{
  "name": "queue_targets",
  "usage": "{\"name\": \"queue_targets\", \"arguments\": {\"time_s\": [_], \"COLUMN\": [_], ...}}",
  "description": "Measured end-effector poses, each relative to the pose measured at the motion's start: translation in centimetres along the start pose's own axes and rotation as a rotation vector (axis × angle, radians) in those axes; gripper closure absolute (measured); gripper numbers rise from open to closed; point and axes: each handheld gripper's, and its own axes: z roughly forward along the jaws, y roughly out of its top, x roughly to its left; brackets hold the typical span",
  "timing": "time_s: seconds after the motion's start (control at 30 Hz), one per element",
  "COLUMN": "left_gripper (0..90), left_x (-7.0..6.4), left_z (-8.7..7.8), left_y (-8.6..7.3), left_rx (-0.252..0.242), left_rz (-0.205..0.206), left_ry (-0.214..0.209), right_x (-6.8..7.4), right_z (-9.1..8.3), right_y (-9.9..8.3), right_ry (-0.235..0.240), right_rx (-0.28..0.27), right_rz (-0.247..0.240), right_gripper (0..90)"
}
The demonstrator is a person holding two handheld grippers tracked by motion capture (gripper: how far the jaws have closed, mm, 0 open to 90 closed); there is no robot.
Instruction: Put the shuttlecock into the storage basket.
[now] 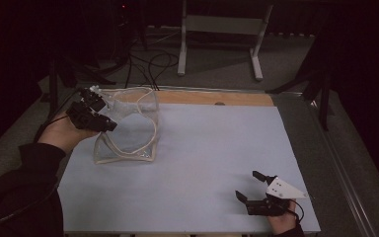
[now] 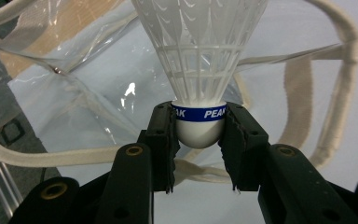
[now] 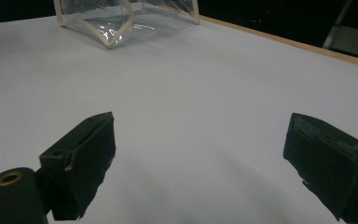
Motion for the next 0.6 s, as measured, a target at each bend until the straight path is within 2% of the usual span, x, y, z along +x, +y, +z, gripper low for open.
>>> {"name": "queue_targets", "arguments": {"time_s": [0.13, 0.53, 0.6], "left_gripper": [66.5, 66.4, 66.4], "left_x": [0.1, -0.8, -1.0], "left_z": [0.3, 1.4, 1.6], "left_y": [0.1, 0.6, 0.5], "left_rx": [0.010, 0.092, 0.101], "left_rz": [-0.007, 0.027, 0.042], "left_ry": [-0.006, 0.000, -0.014], "right_x": [0.0, -0.1, -0.1], "right_z": [0.0, -0.1, -0.1], "right_y": [0.0, 0.0, 0.0], "right_ry": [0.000, -0.002, 0.000], "right_rx": [-0.001, -0.002, -0.002], "right_rz": [-0.002, -0.001, -0.001], "right_gripper": [9.0, 9.0, 9.0]}}
